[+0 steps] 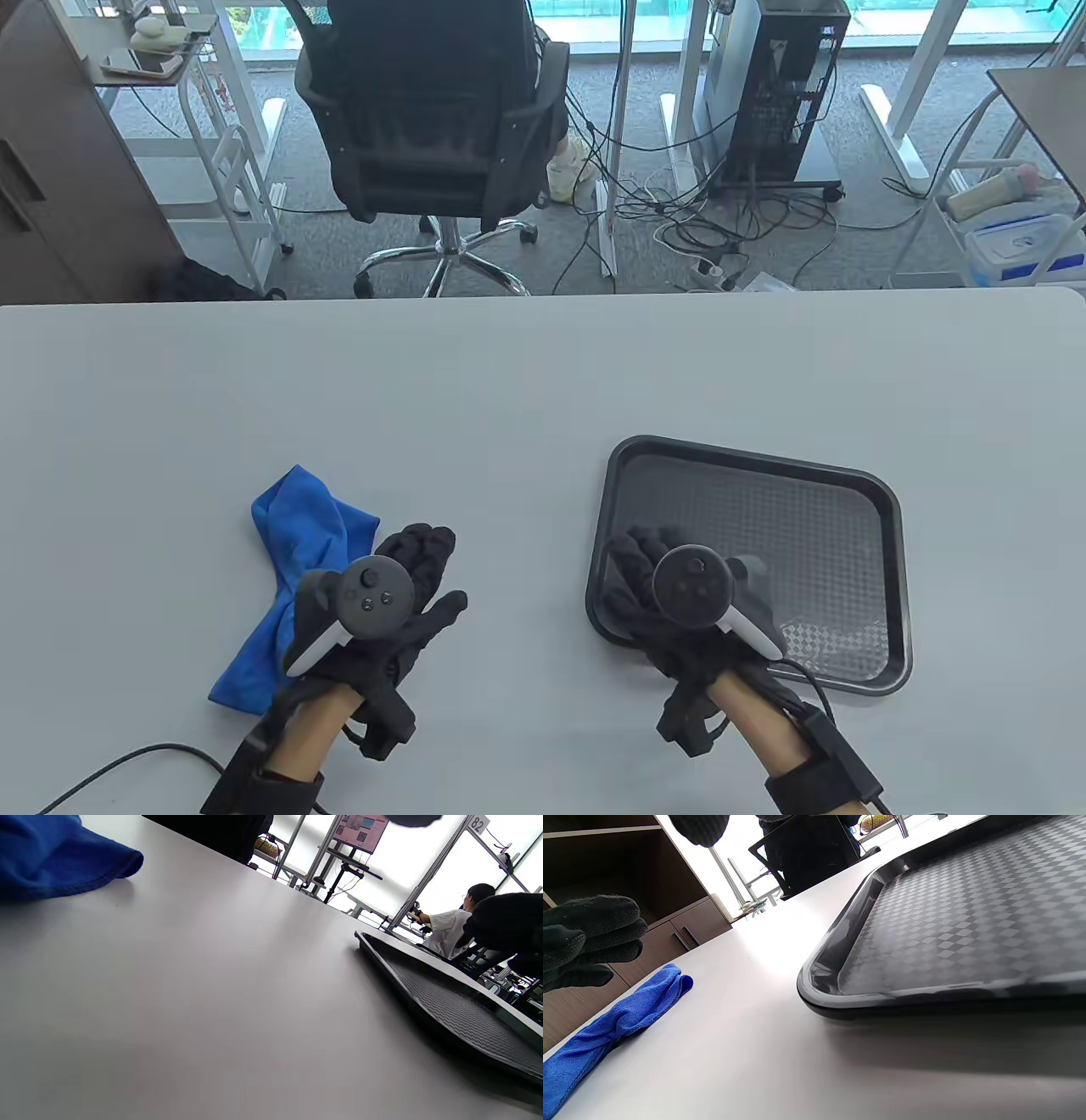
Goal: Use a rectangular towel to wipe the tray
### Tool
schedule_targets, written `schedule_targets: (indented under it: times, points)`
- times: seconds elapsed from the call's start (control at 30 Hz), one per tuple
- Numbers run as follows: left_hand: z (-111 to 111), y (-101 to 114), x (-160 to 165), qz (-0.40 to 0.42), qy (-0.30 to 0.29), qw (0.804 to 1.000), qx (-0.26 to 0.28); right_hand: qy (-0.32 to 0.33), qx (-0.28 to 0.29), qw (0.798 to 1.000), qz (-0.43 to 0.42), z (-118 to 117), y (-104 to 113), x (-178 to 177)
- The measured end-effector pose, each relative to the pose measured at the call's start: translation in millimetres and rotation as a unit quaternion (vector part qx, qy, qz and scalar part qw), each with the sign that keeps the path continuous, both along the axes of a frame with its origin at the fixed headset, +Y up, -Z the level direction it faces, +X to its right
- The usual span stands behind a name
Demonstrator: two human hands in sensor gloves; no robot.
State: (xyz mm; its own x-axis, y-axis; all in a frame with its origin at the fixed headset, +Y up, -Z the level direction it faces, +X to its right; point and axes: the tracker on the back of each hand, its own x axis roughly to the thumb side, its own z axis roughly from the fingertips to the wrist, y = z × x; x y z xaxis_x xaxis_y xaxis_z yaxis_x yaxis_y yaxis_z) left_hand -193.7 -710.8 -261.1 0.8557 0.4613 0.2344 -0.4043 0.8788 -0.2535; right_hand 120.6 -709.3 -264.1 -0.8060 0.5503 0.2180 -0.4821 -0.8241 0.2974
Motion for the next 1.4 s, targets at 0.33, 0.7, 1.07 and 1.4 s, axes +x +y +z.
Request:
schedule_targets:
  times: [0.33,0.7,1.07,1.4]
  points:
    - [0,-1,2,-0.005,-0.005,1.000,-0.001,0.007,0.001,1.000,0.001,1,1,-3]
    - [0,-1,3,-0.005,-0.008,1.000,0.002,-0.006,0.006,1.000,-0.002,-2,2,3]
    - [0,-2,4,0.001,-0.009,1.000,0.004,-0.196,0.048,0.979,-0.002,-32,18,89]
    - [1,-3,4,0.008,-0.009,1.000,0.001,-0.428,-0.022,0.903,0.035,-31,-11,196]
